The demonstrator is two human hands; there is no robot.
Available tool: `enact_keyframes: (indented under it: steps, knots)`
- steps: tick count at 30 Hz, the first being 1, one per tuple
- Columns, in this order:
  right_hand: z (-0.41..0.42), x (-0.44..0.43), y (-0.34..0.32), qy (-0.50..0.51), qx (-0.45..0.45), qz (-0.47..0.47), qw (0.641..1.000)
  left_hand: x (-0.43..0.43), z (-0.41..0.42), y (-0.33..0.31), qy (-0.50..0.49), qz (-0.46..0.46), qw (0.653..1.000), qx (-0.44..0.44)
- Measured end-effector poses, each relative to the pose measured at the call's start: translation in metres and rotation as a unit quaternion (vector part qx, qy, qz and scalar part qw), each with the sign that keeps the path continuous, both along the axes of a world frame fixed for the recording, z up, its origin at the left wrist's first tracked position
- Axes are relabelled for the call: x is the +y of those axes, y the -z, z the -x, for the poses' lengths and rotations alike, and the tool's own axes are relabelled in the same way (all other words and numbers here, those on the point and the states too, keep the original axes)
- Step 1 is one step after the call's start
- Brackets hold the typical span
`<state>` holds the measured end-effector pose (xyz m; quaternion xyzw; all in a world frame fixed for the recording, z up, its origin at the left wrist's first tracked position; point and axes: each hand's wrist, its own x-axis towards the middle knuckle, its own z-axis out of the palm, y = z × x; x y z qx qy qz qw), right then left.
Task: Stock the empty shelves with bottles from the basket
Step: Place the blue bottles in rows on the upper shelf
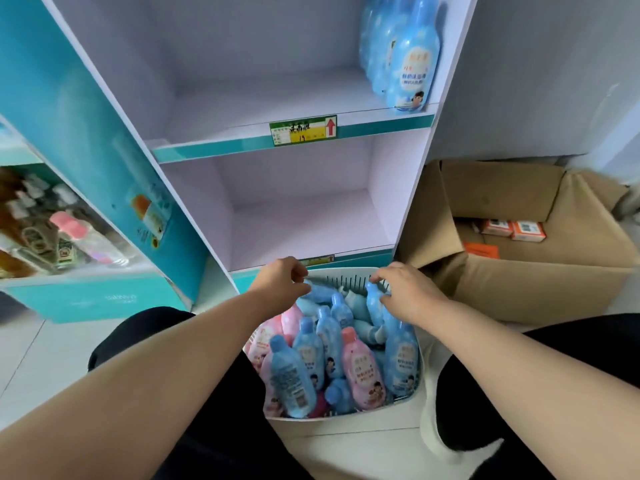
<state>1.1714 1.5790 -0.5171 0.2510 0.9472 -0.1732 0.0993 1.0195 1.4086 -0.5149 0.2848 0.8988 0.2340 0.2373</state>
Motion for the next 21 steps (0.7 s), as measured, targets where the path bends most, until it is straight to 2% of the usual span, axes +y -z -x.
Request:
enact_keyframes:
  steps: [4, 10, 15, 21]
  knots:
    - [-0.008, 0.001, 0.017, 0.006, -0.094, -0.014, 0.995, -0.011, 0.0, 0.028, 0.016, 0.073, 0.997, 0.018]
    - [-0.023, 0.01, 0.046, 0.031, -0.188, -0.026, 0.981, 0.001, -0.004, 0.044, 0.064, 0.085, 0.994, 0.041]
    - [-0.03, 0.012, 0.068, 0.018, -0.216, -0.035, 0.976, 0.013, -0.008, 0.052, 0.083, 0.058, 0.995, 0.017]
    - [-0.029, 0.014, 0.078, 0.085, -0.167, 0.056, 0.981, 0.013, -0.006, 0.056, 0.052, 0.052, 0.997, 0.019]
